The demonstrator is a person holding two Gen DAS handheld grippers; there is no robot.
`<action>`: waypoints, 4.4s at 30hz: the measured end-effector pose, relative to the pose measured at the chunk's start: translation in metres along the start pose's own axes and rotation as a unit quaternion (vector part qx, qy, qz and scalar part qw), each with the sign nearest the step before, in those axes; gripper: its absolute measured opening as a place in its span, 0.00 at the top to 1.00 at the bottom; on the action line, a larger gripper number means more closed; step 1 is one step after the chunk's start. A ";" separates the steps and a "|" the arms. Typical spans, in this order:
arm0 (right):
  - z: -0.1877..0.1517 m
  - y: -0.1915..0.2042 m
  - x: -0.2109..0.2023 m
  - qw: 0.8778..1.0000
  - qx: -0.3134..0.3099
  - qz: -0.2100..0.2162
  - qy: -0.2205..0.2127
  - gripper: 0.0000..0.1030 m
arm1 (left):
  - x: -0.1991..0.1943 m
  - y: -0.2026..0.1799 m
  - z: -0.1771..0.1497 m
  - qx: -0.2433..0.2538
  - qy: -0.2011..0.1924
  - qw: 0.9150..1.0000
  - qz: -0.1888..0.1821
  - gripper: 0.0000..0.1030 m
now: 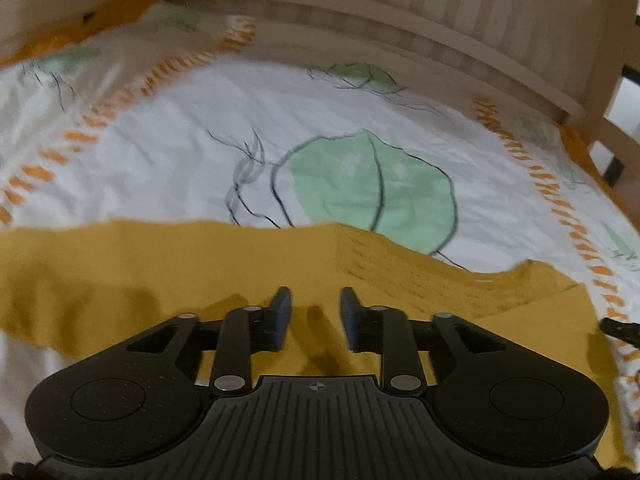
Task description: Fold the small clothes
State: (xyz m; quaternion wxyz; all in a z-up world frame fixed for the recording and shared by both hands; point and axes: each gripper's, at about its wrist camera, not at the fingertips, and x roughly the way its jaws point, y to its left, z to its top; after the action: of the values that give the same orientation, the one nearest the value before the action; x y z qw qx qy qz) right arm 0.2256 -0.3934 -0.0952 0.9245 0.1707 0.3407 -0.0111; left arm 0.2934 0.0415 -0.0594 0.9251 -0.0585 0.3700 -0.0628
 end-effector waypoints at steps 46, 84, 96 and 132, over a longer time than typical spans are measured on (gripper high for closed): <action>0.018 0.046 -0.030 0.996 -0.029 0.078 -0.043 0.29 | -0.030 0.047 -0.052 -0.074 0.034 0.996 0.037 0.60; -0.019 0.108 -0.019 0.980 -0.047 0.191 0.032 0.00 | -0.056 0.281 -0.005 -0.314 -0.055 0.930 0.183 0.25; -0.022 0.109 -0.015 0.981 -0.043 0.185 0.044 0.00 | -0.032 0.283 0.002 -0.292 -0.060 0.935 0.191 0.90; 0.022 0.046 -0.037 0.989 0.046 0.143 -0.012 0.00 | -0.006 -0.127 0.019 0.035 -0.055 0.988 -0.140 0.72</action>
State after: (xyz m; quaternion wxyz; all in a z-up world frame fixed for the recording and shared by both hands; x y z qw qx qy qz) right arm 0.2172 -0.3612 -0.0421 0.9118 0.2600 0.3003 0.1039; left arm 0.2930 -0.0818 -0.0222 0.9277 -0.0802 0.3041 -0.2012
